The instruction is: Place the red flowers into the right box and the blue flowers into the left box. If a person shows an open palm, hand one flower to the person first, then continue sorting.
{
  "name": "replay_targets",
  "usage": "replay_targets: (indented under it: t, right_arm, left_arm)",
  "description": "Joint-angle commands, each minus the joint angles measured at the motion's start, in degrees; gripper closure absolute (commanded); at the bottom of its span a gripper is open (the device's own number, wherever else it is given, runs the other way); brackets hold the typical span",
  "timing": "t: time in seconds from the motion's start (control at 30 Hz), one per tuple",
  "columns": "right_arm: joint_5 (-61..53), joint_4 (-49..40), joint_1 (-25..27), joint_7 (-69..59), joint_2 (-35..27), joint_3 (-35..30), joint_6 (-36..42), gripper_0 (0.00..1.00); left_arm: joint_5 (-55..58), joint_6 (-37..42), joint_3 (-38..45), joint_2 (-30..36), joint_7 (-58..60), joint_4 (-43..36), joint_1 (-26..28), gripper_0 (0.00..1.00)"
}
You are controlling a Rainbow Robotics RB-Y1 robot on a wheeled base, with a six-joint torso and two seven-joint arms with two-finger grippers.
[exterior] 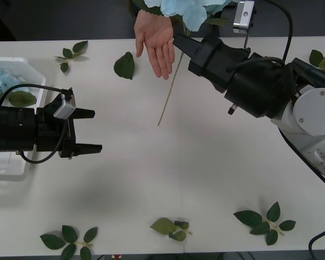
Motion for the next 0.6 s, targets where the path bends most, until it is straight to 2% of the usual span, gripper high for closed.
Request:
replay_targets:
  t: [0.03,0.23,0.43,0.6]
  right_arm:
    - [-0.05,-0.49,0.16,1.90,0.80,-0.12,-0.38,1.00]
    - [7.25,-0.23,-0.28,1.81,-0.96,-4.25,-0.20,1.00]
    - [7.69,0.12,-3.71,-2.15,0.27,-15.94,16.93,1.00]
    - [17.09,-0.05,-8.63,-7.42,4.32,-22.62,28.98,1.00]
  left_arm:
    - [0.00,-0.58,-0.56,-0.40,3.23,-1.55,0.91,0.00]
    - [0.00,-0.58,-0.56,-0.40,3.23,-1.55,0.91,0.00]
    - [0.00,-0.58,-0.56,-0.40,3.23,-1.55,0.91,0.00]
    - [0.00,-0.58,-0.56,-0.40,3.23,-1.55,0.91,0.00]
